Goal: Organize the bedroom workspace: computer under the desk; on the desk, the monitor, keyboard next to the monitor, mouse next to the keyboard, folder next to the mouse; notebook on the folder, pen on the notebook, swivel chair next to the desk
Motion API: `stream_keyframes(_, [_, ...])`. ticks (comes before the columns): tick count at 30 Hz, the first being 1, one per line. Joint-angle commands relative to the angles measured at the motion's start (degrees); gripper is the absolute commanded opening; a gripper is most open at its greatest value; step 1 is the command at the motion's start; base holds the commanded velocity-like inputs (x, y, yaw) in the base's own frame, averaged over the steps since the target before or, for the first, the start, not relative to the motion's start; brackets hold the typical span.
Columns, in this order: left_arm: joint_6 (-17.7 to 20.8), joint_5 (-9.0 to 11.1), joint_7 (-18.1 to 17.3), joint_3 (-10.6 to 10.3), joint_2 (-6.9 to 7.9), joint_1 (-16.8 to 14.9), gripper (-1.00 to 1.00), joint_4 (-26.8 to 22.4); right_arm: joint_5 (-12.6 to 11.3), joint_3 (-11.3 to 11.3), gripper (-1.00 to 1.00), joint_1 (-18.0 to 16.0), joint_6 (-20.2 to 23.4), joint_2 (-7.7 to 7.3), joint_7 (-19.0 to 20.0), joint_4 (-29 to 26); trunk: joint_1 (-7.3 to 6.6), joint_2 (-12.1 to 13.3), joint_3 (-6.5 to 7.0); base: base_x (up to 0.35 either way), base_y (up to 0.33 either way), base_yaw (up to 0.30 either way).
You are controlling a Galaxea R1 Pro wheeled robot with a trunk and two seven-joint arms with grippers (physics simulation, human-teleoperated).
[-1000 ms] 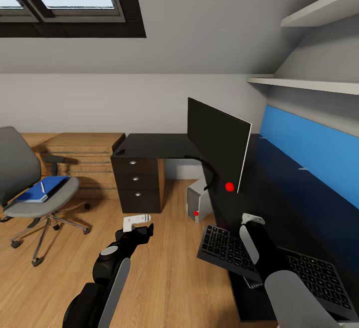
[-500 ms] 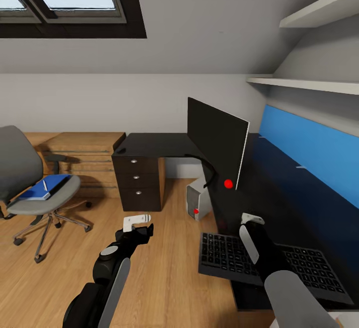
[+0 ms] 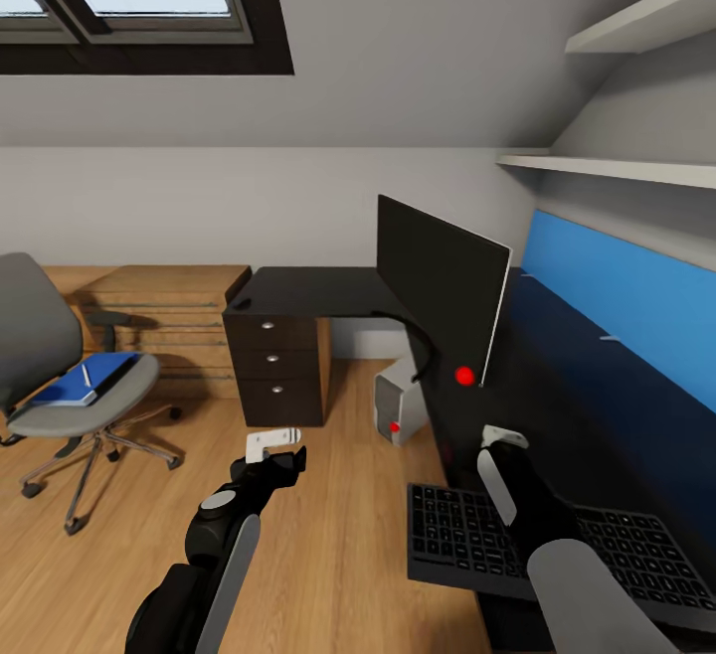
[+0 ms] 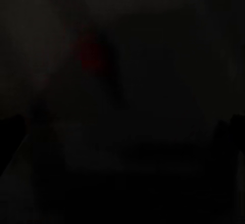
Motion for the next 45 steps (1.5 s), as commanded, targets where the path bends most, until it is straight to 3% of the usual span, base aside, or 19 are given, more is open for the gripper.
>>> stream_keyframes(1, [0.19, 0.61, 0.52, -0.07, 0.01, -0.05, 1.00, -0.06, -2.13, -0.14, 1.00, 0.00, -0.21, 0.07, -0.27, 0.12, 0.02, -0.02, -0.07, 0.056, 0.019, 0.000])
stream_keyframes(31, [0.19, 0.54, 0.52, -0.14, 0.01, -0.05, 1.00, -0.06, -2.32, -0.07, 1.00, 0.00, 0.39, 0.18, -0.61, 0.12, 0.02, -0.02, -0.59, 0.003, 0.001, 0.042])
stream_keyframes(45, [0.19, 0.57, 0.52, -0.15, 0.01, -0.05, 1.00, -0.06, -2.31, -0.14, 1.00, 0.00, 0.32, 0.18, -0.61, 0.17, 0.02, -0.02, -0.59, -0.145, 0.000, 0.000])
